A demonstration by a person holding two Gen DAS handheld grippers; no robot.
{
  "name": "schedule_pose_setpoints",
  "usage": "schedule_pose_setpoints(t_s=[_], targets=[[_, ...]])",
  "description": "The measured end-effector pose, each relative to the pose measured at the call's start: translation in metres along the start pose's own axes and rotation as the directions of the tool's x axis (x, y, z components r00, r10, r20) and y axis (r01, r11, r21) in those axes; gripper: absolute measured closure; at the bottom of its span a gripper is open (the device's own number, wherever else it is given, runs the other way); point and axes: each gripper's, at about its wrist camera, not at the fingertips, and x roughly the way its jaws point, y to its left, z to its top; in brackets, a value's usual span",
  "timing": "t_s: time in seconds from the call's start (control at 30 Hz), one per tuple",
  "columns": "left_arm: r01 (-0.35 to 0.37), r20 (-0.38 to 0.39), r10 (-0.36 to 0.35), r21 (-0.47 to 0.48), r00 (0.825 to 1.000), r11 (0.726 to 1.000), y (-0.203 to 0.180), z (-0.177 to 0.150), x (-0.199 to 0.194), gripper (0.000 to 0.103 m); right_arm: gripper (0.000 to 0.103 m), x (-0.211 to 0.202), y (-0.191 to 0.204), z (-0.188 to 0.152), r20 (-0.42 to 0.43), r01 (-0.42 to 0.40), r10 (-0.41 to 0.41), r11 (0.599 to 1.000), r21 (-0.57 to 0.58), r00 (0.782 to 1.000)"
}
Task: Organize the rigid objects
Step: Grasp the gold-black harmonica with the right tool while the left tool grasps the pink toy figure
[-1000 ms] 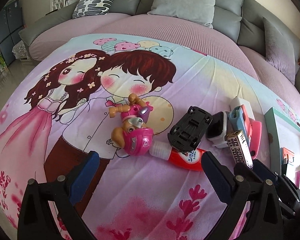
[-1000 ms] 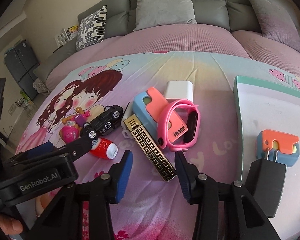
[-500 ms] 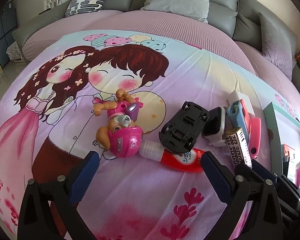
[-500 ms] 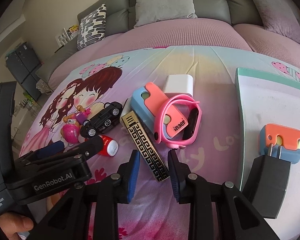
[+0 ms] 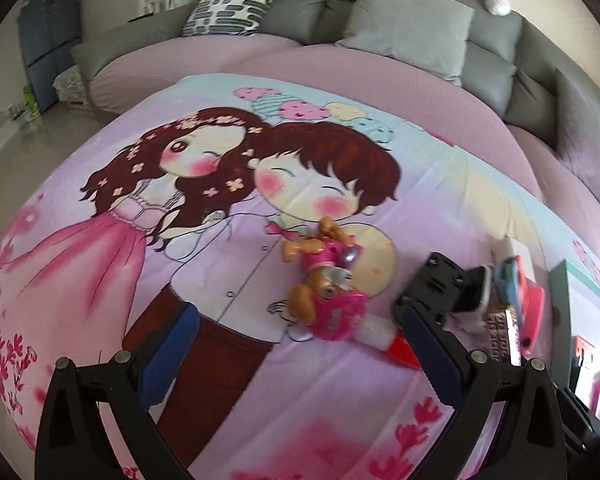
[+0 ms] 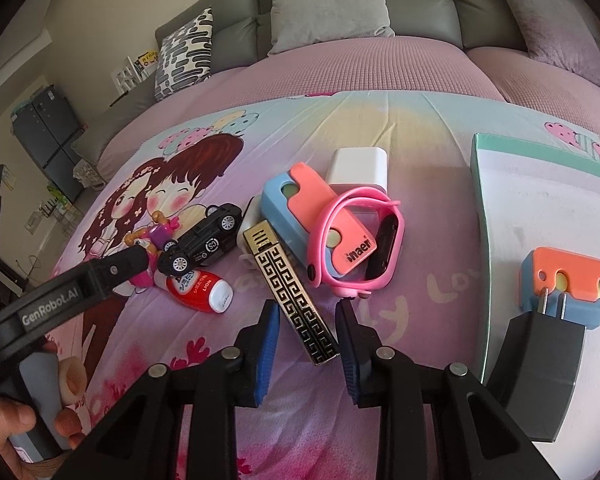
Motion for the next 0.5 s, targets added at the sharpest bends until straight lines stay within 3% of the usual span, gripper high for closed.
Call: schedule_pose_setpoints(t_s=[0.13, 0.27, 0.5], targets=[[0.008, -0.006, -0.008, -0.018, 1.000, 1.000, 0.001, 0.004, 0.011, 0.005, 0.072, 0.001, 0.000, 0.000, -0.001, 0.001, -0.001, 1.000, -0.001, 1.000], [0.041, 0.007, -0.041, -0.030, 0.999, 0.999, 0.000, 0.010, 0.015, 0.026, 0.072, 0.003, 0.001, 0.000, -0.002, 0.001, -0.001, 1.000, -0.001, 1.000], [0.069, -0.021, -0.070, -0.042, 0.997, 0.997, -0.002, 0.007, 0.028, 0.048, 0.072, 0.008, 0.003, 0.000, -0.002, 0.006, -0.006, 1.000, -0.003, 1.000]])
